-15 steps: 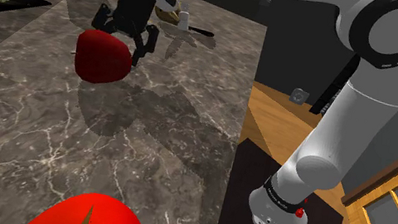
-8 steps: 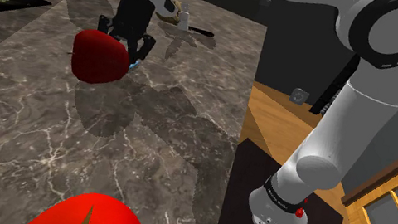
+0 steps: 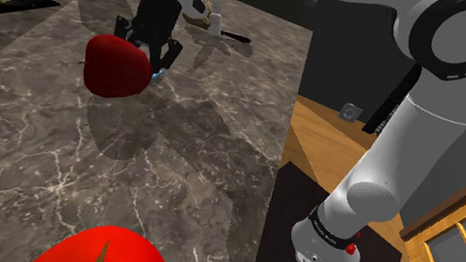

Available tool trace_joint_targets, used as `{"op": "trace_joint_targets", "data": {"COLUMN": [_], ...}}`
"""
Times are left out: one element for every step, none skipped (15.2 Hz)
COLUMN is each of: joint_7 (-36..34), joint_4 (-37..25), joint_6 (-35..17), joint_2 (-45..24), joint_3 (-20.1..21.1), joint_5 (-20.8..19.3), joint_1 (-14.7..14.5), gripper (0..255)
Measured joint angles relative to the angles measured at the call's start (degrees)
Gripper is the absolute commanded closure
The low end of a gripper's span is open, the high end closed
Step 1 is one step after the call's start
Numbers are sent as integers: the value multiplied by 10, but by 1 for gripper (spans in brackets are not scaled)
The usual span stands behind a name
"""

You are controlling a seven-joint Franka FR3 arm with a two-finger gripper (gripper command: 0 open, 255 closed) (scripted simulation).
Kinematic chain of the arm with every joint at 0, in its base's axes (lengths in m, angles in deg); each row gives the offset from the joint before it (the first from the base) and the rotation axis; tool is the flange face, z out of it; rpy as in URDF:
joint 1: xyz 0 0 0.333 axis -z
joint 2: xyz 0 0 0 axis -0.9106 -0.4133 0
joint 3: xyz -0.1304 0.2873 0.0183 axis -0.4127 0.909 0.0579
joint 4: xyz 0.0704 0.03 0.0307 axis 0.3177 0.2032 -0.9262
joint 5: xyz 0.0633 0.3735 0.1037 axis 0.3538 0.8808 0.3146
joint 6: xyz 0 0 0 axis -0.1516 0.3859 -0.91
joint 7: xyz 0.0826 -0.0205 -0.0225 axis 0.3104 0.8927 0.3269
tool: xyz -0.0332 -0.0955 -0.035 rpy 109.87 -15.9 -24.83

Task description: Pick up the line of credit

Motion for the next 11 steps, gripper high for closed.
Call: {"op": "trace_joint_targets", "data": {"joint_7": [-2, -5, -8, -14, -17, -19, -22, -24, -29, -33, -37], "joint_4": [-4, -11, -17, -26, -34, -38, -44, -51, -59, -67, -74], "joint_6": [4, 9, 14, 21, 28, 34, 40, 47, 52, 59, 64], "joint_2": [0, -1, -1, -1, 0, 0, 2, 2, 1, 0, 0], "joint_3": [0, 0, 0, 0, 0, -1, -1, -2, -1, -1, -1], "joint_5": [0, -1, -2, -3, -3, -3, -3, -4, -4, -5, -6], "joint_1": [0, 0, 0, 0, 1, 1, 2, 3, 2, 2, 2], "gripper": [255, 255, 255, 255, 255, 255, 255, 255, 255, 255, 255]}}
